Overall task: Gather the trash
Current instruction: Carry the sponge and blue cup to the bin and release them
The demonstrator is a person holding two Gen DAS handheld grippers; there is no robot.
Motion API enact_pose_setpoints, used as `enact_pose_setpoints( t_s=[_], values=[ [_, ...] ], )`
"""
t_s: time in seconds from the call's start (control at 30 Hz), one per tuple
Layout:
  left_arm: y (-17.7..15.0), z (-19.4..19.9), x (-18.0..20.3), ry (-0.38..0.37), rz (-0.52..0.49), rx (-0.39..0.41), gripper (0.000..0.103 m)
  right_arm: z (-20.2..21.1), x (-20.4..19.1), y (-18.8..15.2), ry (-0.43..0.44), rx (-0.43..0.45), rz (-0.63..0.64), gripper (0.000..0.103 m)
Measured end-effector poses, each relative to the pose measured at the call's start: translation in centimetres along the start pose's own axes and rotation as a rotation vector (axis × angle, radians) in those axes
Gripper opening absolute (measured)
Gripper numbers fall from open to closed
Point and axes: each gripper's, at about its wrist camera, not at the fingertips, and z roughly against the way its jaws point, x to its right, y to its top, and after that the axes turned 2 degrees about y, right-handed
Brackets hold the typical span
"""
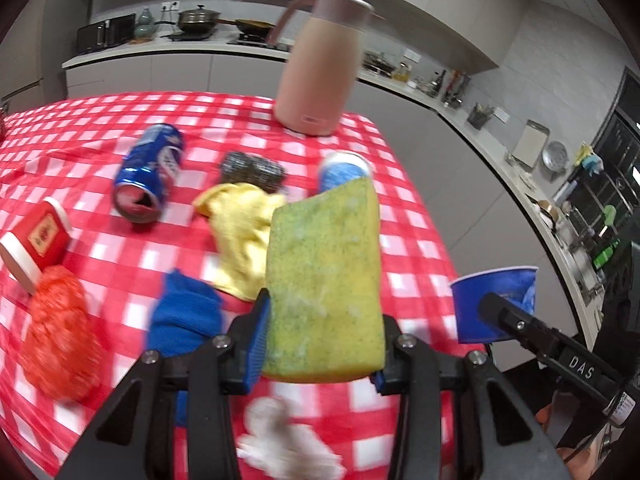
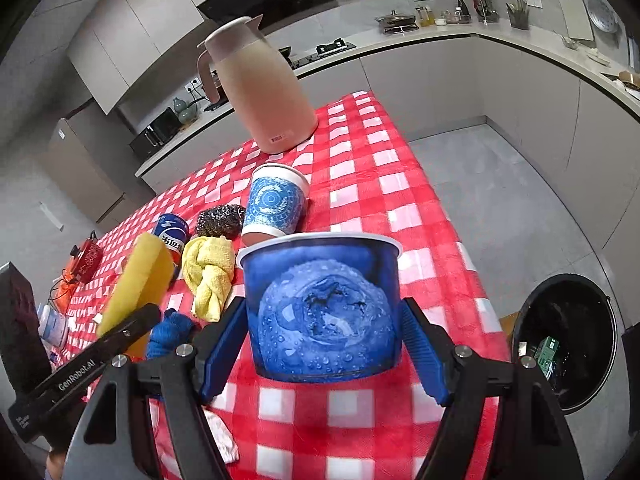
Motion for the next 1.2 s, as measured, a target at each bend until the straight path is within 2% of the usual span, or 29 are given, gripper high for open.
enact_pose_setpoints(
  t_s=[0.2,0.57,1.2],
  values=[
    [-0.9,-0.3,4.6,-0.035,-0.048,-0.004,0.042,3.2,3.1,0.1,-0.012,0.031,-0.023,0.077],
    [-1.9,-2.0,12.0,-0.115,-0.143,-0.032,0.042,8.2,9.5,-0.3,-0.083,0.085,-0.094,0.077],
    [-6.1,-6.2,23.7,-0.245,-0.304,-0.169,0.042,14.7,22.7,-3.9,-0.255,0.116,-0.289,0.077]
  ],
)
